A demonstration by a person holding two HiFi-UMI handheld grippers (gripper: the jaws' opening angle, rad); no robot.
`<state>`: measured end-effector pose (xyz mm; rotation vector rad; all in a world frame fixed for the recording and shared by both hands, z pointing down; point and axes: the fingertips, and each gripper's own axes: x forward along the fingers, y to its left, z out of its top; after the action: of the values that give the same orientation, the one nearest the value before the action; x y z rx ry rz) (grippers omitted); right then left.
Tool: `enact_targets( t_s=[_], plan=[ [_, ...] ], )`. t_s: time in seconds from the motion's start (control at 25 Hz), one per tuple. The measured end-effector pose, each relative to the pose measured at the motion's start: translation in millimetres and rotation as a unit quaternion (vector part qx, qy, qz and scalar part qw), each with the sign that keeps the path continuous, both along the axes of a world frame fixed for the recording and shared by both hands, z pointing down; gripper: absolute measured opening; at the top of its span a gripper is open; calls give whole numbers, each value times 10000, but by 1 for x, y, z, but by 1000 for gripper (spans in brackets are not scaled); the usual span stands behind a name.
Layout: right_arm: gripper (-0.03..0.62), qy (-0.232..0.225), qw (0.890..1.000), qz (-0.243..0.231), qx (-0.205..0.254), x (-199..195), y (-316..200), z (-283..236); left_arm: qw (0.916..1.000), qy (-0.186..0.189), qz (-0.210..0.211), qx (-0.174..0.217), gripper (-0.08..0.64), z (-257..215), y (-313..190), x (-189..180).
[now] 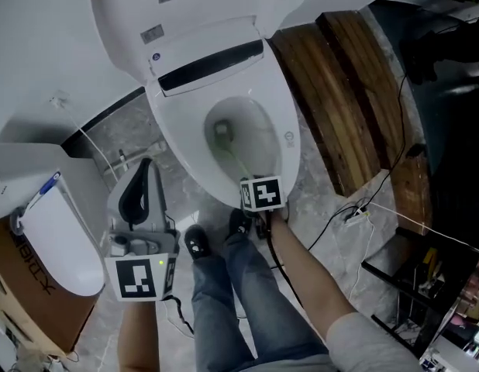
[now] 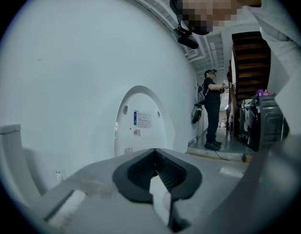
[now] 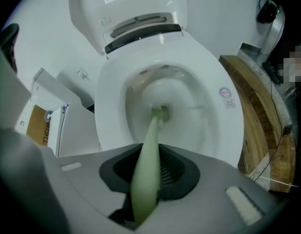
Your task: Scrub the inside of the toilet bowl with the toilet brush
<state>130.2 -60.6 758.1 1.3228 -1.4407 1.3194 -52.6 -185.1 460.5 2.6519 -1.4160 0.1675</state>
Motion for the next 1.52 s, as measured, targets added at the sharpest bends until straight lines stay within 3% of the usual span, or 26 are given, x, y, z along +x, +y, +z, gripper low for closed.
enact_targets(
  t_s=[0.52, 1.04, 1.52],
  plan=[
    [84, 286, 9904, 715, 1152, -8, 17, -94, 9972, 47, 722, 162, 3, -54, 13, -1],
    [84, 647, 9775, 662, 1895, -26, 62, -200, 9890, 261, 1372, 483, 3, -128, 41, 8],
    [86, 830, 9510, 729, 2888, -36, 67, -316, 9878, 150, 1426, 608, 3, -189, 55, 4]
  ],
)
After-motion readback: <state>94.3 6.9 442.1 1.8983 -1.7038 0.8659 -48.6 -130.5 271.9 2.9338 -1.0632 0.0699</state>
